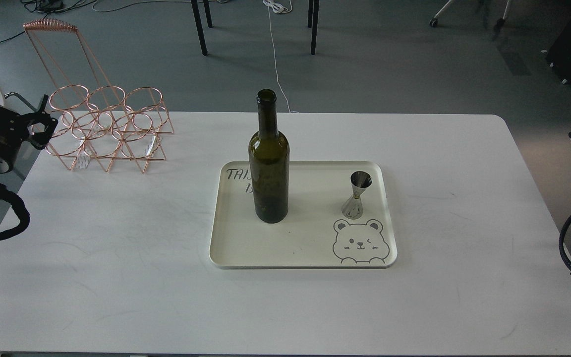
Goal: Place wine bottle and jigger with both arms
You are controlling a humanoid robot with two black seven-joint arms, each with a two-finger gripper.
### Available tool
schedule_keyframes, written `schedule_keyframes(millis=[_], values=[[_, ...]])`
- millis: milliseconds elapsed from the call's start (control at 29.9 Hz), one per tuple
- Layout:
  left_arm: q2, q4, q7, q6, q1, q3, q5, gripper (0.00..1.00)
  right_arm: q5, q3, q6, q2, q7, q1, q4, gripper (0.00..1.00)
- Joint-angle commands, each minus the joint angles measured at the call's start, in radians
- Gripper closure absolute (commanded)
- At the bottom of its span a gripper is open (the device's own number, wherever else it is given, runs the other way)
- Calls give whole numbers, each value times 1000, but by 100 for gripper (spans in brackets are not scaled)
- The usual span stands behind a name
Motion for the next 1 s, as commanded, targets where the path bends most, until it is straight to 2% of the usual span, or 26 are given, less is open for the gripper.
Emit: schedule_keyframes(millis=[0,267,501,568,635,768,902,969], values=[[9,0,0,0,-1,-2,-1,2,0,0,0,0,1,0,2,1],[17,0,3,0,-1,-2,-3,1,-45,-8,0,-17,-1,17,8,1],[20,0,8,0,-3,-31,-1,1,-273,-8,0,-92,1,121,21,1],[20,0,9,0,-3,-31,-1,2,-368,-8,0,-124,2,143,64,1],[20,0,11,0,-3,-31,0,2,-449,-8,0,-170,2,148,157,1],[20,2,3,0,-3,-31,0,1,-615,-8,-15,-291,2,134,453,1],[20,2,3,0,-3,-31,0,2,-837,-8,-198,-366,2,116,748,1],[20,2,5,0,-3,-31,0,2,-943,-8,-238,-396,2,94,866,1]])
